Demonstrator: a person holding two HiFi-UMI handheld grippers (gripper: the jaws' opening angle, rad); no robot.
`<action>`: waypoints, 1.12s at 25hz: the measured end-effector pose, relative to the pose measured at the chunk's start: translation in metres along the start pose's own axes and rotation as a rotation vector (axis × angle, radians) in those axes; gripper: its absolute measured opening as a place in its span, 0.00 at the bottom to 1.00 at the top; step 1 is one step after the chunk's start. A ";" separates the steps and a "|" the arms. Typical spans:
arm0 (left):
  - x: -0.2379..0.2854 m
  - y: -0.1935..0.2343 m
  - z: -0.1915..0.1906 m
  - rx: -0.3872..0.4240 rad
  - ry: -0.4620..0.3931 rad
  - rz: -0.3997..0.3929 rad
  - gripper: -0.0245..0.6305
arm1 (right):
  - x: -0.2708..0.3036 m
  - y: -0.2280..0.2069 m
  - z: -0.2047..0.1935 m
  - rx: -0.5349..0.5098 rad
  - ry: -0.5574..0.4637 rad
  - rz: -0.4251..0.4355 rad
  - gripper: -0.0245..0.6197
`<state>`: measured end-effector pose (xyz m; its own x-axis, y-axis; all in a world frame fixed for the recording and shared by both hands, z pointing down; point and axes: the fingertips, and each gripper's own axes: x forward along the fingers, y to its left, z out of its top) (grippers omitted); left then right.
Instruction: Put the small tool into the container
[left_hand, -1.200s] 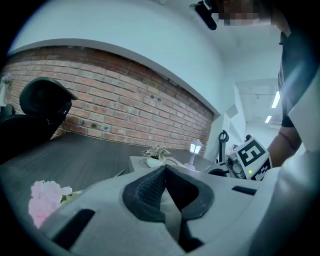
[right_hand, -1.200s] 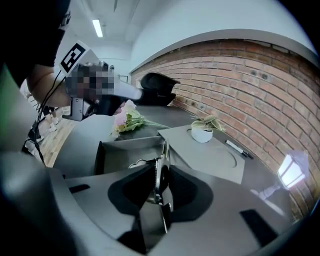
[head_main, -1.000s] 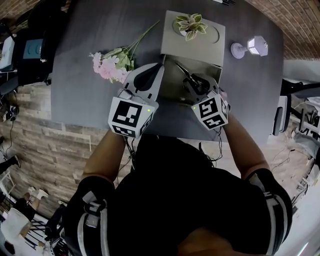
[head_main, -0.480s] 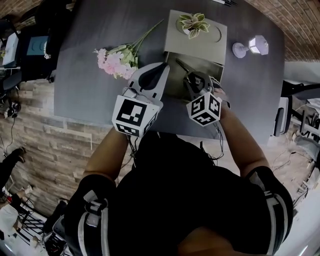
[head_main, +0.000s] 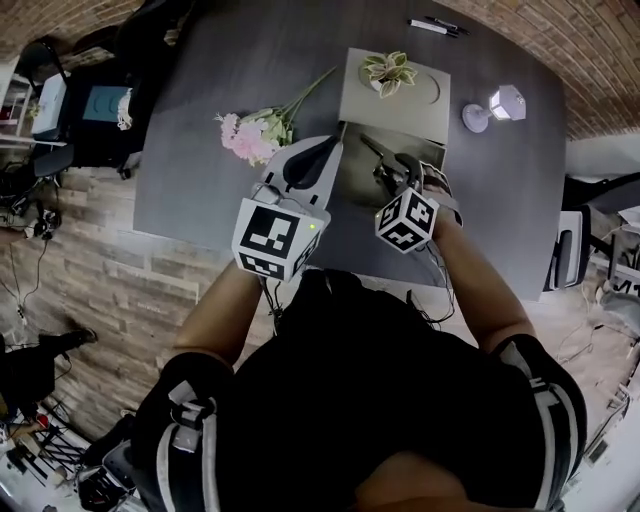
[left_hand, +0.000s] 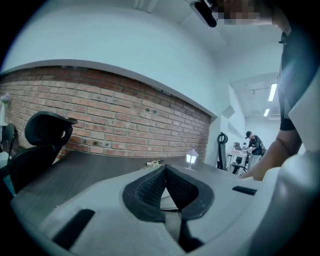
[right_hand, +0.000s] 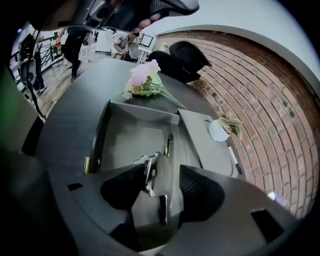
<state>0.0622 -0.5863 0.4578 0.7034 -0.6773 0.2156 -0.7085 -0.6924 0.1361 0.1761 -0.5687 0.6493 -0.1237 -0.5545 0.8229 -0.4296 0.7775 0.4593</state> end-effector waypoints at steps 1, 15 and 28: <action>-0.002 -0.001 0.004 0.007 -0.003 0.000 0.05 | -0.004 -0.001 0.002 0.010 -0.009 -0.002 0.38; -0.013 -0.042 0.079 0.140 -0.092 -0.048 0.05 | -0.142 -0.078 0.042 0.490 -0.427 -0.101 0.38; -0.024 -0.077 0.149 0.217 -0.203 -0.101 0.05 | -0.286 -0.150 0.033 0.780 -0.881 -0.345 0.04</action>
<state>0.1086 -0.5540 0.2981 0.7821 -0.6231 0.0106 -0.6212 -0.7808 -0.0674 0.2467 -0.5367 0.3339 -0.3301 -0.9425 0.0516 -0.9425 0.3321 0.0365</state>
